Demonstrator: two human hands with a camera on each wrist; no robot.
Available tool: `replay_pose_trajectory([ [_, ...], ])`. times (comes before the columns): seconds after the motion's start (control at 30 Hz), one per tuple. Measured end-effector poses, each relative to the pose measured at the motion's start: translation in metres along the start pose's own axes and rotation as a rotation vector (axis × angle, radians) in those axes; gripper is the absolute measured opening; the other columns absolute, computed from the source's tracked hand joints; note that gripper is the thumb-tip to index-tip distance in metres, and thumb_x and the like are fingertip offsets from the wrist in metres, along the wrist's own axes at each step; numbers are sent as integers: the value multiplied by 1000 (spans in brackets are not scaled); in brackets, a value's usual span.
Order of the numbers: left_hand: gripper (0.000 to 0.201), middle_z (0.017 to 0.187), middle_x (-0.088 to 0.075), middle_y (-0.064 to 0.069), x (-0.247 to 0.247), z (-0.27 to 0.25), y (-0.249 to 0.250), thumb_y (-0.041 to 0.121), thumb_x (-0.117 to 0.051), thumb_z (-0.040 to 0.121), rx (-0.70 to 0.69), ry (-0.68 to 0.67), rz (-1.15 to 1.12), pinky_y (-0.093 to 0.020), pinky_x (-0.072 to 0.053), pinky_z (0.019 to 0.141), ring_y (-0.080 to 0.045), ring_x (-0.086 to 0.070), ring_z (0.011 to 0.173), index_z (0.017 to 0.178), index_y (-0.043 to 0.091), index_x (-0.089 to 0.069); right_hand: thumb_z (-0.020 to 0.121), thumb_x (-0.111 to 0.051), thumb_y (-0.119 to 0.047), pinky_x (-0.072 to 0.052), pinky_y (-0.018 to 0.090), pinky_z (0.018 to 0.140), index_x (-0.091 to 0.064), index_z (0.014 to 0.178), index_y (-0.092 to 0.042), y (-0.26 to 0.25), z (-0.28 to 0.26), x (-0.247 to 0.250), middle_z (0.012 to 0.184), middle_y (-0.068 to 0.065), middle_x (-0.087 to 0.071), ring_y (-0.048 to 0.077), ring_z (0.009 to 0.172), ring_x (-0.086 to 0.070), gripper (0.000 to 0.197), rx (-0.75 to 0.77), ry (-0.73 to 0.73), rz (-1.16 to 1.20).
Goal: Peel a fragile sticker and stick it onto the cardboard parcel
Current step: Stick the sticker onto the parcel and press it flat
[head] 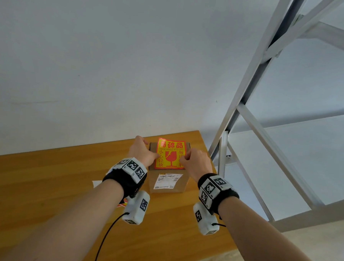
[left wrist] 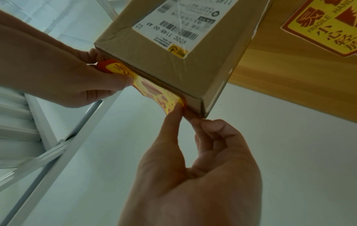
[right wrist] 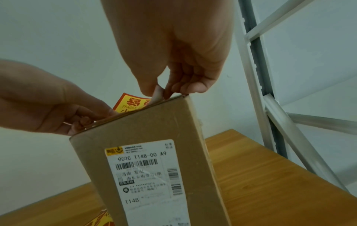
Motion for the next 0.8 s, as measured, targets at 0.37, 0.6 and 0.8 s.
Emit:
replay_pose_trajectory([
  [0.37,35,125,-57,-8,4,-4,-2,31,-54,92,-361,94,195,-28,-47,89,-19,-56,107,120,10,-50,97,-34,-31,-41,35,93,-55,109,-9,-3,2,1,109,5,-57,22,103,-54,33,180,212,-217],
  [0.6,58,163,-1,3,-28,-6,0,43,-11,100,-634,-108,674,-38,-3,123,-13,2,150,152,17,-13,100,-14,-37,-2,36,120,-6,151,-16,-4,16,-22,161,-2,-5,12,148,0,55,318,-120,-308],
  [0.8,63,162,4,5,-38,-3,-20,50,-3,97,-572,-157,737,-39,-1,123,-13,5,150,152,21,3,98,-7,-47,5,37,120,4,150,-20,10,18,-34,161,-6,7,10,147,10,60,318,-167,-414],
])
Point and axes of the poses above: each hand's wrist, its own z-axis towards the middle knuckle, its own x-axis out of the back of the hand, y = z × x, the point moved 2 cm from there along z, towards the middle knuckle
